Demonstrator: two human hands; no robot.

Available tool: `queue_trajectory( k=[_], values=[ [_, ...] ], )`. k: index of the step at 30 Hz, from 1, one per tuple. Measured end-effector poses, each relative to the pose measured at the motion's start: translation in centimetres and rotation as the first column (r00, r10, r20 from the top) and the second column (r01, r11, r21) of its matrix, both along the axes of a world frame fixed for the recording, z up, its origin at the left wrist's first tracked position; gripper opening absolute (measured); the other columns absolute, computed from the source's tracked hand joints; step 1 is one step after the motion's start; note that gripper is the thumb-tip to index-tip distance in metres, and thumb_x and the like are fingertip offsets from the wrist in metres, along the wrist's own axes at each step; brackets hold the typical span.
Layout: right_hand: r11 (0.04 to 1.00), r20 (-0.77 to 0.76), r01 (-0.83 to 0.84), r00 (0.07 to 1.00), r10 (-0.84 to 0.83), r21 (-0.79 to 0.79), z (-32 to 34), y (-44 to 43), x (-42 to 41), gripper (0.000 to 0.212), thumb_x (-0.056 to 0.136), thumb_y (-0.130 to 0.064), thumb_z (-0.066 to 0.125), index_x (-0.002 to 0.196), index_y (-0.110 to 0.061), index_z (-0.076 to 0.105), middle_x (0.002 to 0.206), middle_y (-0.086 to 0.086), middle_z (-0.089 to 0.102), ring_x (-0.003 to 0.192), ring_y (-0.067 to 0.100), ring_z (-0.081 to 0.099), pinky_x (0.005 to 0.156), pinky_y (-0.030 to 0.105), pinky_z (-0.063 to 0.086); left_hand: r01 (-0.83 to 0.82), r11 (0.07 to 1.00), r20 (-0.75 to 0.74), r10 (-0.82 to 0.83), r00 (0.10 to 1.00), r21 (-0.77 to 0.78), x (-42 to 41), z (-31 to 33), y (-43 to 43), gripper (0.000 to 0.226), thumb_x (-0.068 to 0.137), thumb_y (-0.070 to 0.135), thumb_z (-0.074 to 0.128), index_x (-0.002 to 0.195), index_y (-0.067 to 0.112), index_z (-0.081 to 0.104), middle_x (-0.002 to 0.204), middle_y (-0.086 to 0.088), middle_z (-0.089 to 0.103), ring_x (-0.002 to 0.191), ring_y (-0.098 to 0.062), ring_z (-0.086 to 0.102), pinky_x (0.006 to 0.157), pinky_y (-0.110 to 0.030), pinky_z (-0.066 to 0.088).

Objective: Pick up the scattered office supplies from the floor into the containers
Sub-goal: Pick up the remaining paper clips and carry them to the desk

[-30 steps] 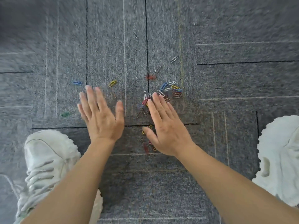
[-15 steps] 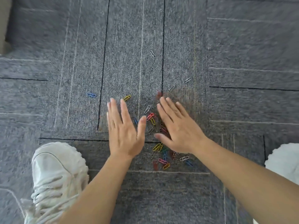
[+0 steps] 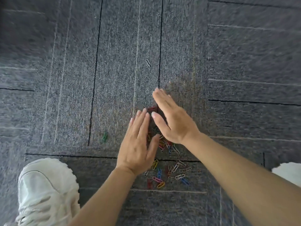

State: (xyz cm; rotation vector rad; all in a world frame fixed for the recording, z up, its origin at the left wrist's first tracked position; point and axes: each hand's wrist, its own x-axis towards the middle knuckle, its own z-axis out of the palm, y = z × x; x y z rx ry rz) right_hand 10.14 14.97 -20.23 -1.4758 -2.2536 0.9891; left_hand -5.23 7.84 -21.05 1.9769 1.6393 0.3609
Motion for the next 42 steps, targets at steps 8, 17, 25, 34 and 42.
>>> queue_trajectory(
  k=[8,17,25,34,42],
  values=[
    [0.997,0.431,-0.032,0.9,0.056,-0.064,2.0,12.4,-4.2,0.074,0.103,-0.051,0.026,0.157,-0.009,-0.001,0.165,0.011,-0.011,0.152,0.023,-0.011,0.124,0.039,-0.002,-0.762,0.633,-0.215,0.732,0.647,-0.137,-3.3,0.1,-0.2,0.083,0.094,0.061,0.019,0.157,0.009,0.002,0.164,-0.013,-0.012,0.151,-0.027,-0.017,0.122,-0.051,-0.005],
    [0.874,0.247,-0.477,0.84,0.483,-0.091,1.7,-1.5,0.3,0.058,0.098,-0.027,0.041,0.147,0.003,0.038,0.158,0.019,0.029,0.15,0.028,0.022,0.123,0.04,0.019,-0.261,0.963,-0.2,0.243,0.949,-0.072,-0.3,-0.2,-3.2,0.08,0.099,0.056,0.015,0.155,0.0,0.004,0.164,-0.017,-0.003,0.152,-0.026,-0.009,0.123,-0.039,-0.004],
    [0.98,0.312,-0.199,0.931,0.191,-0.005,3.6,-6.6,11.1,0.058,0.097,-0.035,0.04,0.145,-0.001,0.045,0.154,0.016,0.039,0.145,0.025,0.033,0.118,0.04,0.031,-0.314,0.949,-0.002,0.314,0.95,0.007,-0.3,0.3,-3.6,0.078,0.099,0.054,0.03,0.156,0.004,0.012,0.164,-0.011,0.011,0.152,-0.023,0.004,0.124,-0.039,0.002],
    [0.992,0.444,-0.051,0.891,0.097,-0.116,2.9,-3.3,14.4,0.078,0.101,-0.047,0.042,0.158,-0.008,0.006,0.166,0.009,-0.001,0.153,0.019,-0.004,0.124,0.034,0.004,-0.091,0.993,-0.322,0.063,0.945,-0.073,5.1,-0.1,-6.3,0.093,0.096,0.068,0.016,0.155,-0.001,-0.003,0.164,-0.017,-0.01,0.152,-0.027,-0.012,0.123,-0.044,-0.006],
    [0.964,0.446,-0.123,0.868,0.219,-0.235,2.5,-0.1,2.3,0.076,0.103,-0.044,0.031,0.156,-0.005,-0.007,0.163,0.015,-0.018,0.151,0.026,-0.016,0.124,0.041,-0.003,-0.314,0.945,-0.101,0.306,0.947,-0.085,1.8,1.5,-9.3,0.089,0.095,0.06,0.034,0.156,0.002,0.005,0.165,-0.012,-0.005,0.152,-0.023,-0.007,0.123,-0.044,-0.002]
  ],
)
